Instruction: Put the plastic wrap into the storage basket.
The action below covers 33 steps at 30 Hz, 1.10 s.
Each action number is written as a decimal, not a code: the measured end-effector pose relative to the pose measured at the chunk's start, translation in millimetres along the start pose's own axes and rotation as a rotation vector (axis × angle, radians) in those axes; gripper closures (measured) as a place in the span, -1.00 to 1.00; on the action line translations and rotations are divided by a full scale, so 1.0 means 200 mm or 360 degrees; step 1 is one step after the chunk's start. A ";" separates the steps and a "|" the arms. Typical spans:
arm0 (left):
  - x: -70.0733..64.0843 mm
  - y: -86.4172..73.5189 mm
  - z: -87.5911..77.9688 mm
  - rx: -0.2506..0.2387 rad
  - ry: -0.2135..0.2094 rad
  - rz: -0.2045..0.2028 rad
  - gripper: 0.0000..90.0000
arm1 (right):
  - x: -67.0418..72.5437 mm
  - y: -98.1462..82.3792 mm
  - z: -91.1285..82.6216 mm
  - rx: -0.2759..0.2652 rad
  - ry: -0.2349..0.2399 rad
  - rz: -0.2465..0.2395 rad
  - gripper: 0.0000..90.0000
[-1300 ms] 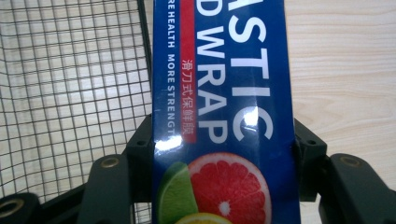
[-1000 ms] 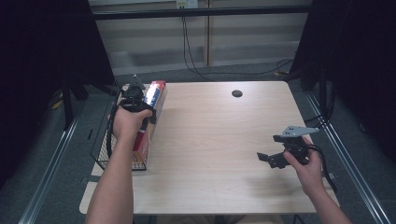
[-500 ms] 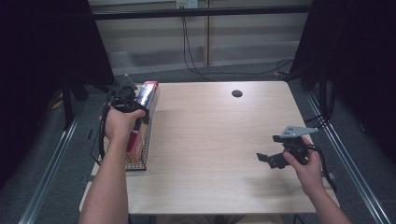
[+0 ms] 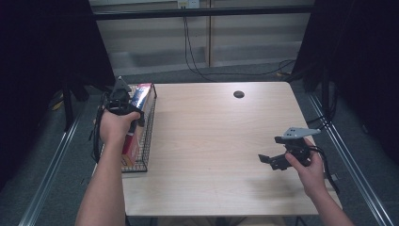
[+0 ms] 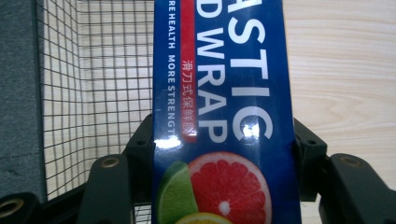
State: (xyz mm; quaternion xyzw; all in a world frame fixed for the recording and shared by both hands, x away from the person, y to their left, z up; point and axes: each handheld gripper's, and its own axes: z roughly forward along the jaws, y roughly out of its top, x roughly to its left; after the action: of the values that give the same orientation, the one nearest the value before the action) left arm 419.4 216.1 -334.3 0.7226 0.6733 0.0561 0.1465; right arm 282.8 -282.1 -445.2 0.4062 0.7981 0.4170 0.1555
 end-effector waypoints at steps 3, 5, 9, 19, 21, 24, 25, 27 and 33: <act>0.03 -0.01 0.00 -0.0002 -0.0003 -0.0016 -0.07 | 0.00 0.00 0.01 0.0005 0.0007 -0.0002 -1.00; 0.04 -0.01 0.00 -0.0002 0.0006 -0.0033 -0.07 | 0.00 0.00 0.01 0.0005 0.0011 -0.0003 -1.00; 0.07 -0.02 0.01 0.0005 -0.0010 -0.0062 -0.07 | 0.00 0.00 0.01 0.0003 0.0007 0.0001 -1.00; 0.09 -0.04 0.04 0.0019 0.0020 -0.0085 -0.07 | 0.00 0.00 0.01 0.0013 0.0012 -0.0009 -1.00; 0.09 -0.04 0.04 0.0021 0.0023 -0.0084 -0.07 | 0.00 0.00 0.01 0.0011 0.0012 -0.0009 -1.00; 0.09 -0.04 0.05 0.0024 0.0026 -0.0103 -0.07 | 0.00 0.00 0.01 0.0010 0.0013 -0.0011 -1.00; 0.09 -0.04 0.05 0.0024 0.0027 -0.0110 -0.07 | 0.00 0.00 0.01 0.0009 0.0013 -0.0013 -1.00; 0.09 -0.04 0.06 0.0029 0.0029 -0.0108 -0.07 | 0.00 0.00 0.01 0.0009 0.0013 -0.0011 -1.00; 0.09 -0.05 0.06 0.0027 0.0032 -0.0116 -0.07 | 0.00 0.00 0.01 0.0008 0.0014 -0.0013 -1.00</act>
State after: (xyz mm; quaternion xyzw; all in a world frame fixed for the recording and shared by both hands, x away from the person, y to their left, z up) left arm 415.1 233.3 -351.5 0.6982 0.7011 0.0522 0.1355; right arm 283.2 -281.2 -445.8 0.4016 0.8015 0.4161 0.1525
